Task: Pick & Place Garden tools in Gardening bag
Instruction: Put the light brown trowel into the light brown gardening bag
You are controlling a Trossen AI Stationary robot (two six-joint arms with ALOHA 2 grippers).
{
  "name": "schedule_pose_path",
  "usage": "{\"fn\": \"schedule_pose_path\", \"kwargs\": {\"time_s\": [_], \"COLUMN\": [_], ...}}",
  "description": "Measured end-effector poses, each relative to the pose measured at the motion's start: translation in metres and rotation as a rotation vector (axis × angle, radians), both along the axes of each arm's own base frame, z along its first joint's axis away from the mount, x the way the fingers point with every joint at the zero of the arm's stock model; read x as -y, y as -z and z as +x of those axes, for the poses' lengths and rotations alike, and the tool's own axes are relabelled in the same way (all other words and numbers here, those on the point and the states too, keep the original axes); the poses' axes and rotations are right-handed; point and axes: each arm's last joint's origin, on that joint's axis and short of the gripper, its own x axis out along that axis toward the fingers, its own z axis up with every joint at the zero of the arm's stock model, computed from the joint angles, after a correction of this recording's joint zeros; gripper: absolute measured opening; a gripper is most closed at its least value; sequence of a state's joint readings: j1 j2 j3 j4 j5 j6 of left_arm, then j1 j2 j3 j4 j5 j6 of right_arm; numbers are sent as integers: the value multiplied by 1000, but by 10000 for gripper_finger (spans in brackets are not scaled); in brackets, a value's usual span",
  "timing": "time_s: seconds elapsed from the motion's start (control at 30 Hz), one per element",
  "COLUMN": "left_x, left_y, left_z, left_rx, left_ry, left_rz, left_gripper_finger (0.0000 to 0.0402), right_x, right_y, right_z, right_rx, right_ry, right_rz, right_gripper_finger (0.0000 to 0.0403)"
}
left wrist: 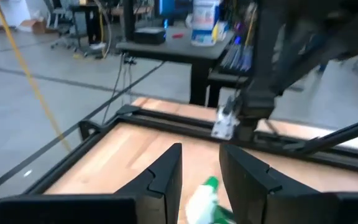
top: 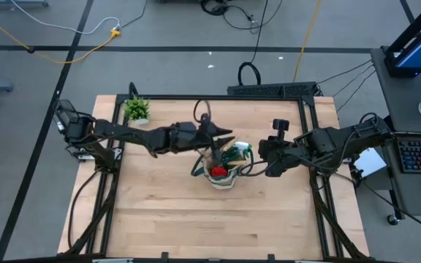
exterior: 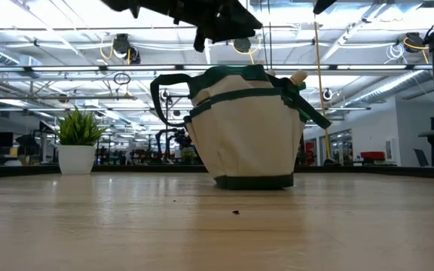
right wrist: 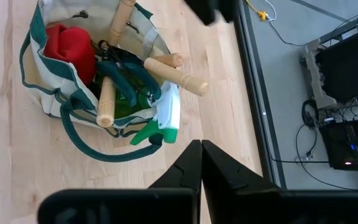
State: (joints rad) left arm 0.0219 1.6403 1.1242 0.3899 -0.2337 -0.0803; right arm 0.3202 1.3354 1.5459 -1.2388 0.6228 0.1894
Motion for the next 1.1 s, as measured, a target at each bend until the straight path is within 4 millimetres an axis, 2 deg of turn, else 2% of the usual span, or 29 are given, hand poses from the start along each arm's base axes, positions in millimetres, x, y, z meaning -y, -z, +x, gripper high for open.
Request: {"fn": "schedule_pose_path", "kwargs": {"time_s": [0.1, 0.2, 0.37, 0.63, 0.73, 0.9, 1.1], "left_x": [-11, -23, -38, -40, -39, -35, -41], "left_y": [-10, -18, -14, -12, -15, -24, -27], "left_z": [4, 7, 7, 8, 9, 19, 42], "left_rx": [-60, -46, -66, -73, -87, -164, -259], "left_ry": [-11, 13, 47, 81, 88, 110, 151], "left_rz": [16, 13, -26, -59, -62, -34, -41], "left_gripper_finger": [113, 113, 113, 113, 113, 113, 113], "right_x": [0, 0, -2, -9, -6, 3, 11], "right_y": [0, 1, 3, 4, 12, 26, 39], "right_z": [0, -2, -7, -16, -26, -48, -69], "right_rx": [-1, -18, -48, -56, -17, 93, 209], "right_ry": [0, 3, 16, -20, -26, -79, -240], "right_rz": [-1, -4, -1, -2, 15, 179, 414], "right_gripper_finger": [0, 0, 0, 0, 0, 0, 0]}}
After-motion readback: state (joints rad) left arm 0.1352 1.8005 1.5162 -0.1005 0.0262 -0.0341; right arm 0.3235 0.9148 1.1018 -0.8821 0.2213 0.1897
